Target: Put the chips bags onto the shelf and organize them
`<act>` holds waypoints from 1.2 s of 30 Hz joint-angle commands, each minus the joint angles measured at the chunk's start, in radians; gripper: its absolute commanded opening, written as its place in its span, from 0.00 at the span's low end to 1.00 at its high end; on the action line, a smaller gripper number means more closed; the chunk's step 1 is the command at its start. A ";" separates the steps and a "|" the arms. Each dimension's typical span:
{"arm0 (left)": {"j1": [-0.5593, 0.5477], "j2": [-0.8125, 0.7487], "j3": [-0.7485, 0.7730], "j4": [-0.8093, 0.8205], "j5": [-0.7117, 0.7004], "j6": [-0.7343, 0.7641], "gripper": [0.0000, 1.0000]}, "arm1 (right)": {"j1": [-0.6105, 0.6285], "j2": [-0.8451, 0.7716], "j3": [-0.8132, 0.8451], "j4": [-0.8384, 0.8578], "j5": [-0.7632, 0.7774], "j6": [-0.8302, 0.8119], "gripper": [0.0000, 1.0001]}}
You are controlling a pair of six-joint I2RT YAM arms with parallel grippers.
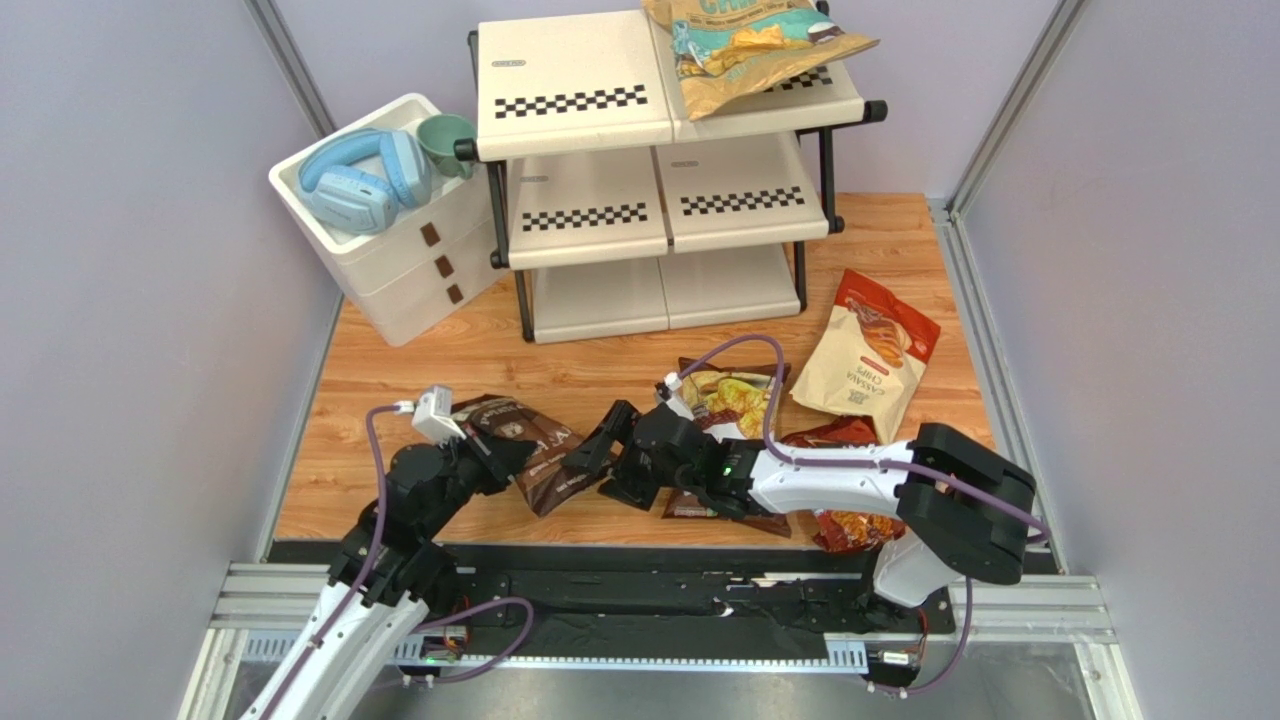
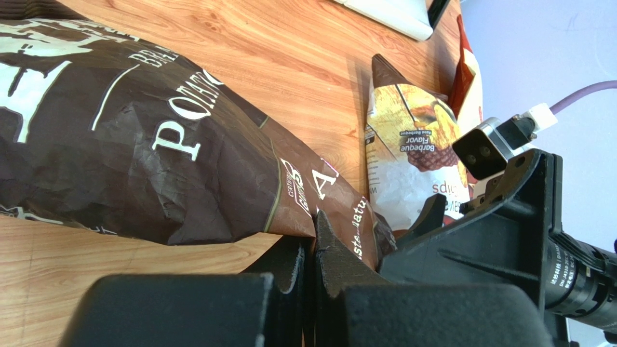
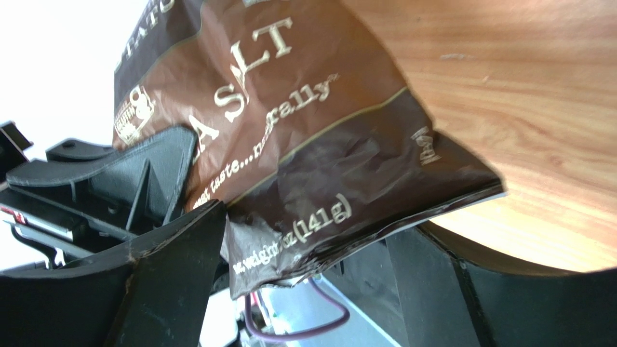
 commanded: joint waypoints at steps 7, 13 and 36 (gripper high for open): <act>-0.002 -0.015 0.013 0.048 0.048 0.014 0.00 | 0.000 0.072 0.012 0.127 0.078 0.090 0.74; -0.002 -0.018 0.022 0.042 0.071 0.040 0.00 | 0.002 0.103 0.029 0.176 0.094 0.099 0.63; -0.002 -0.093 0.137 -0.172 -0.016 0.087 0.63 | -0.032 -0.014 0.134 -0.097 0.128 -0.274 0.00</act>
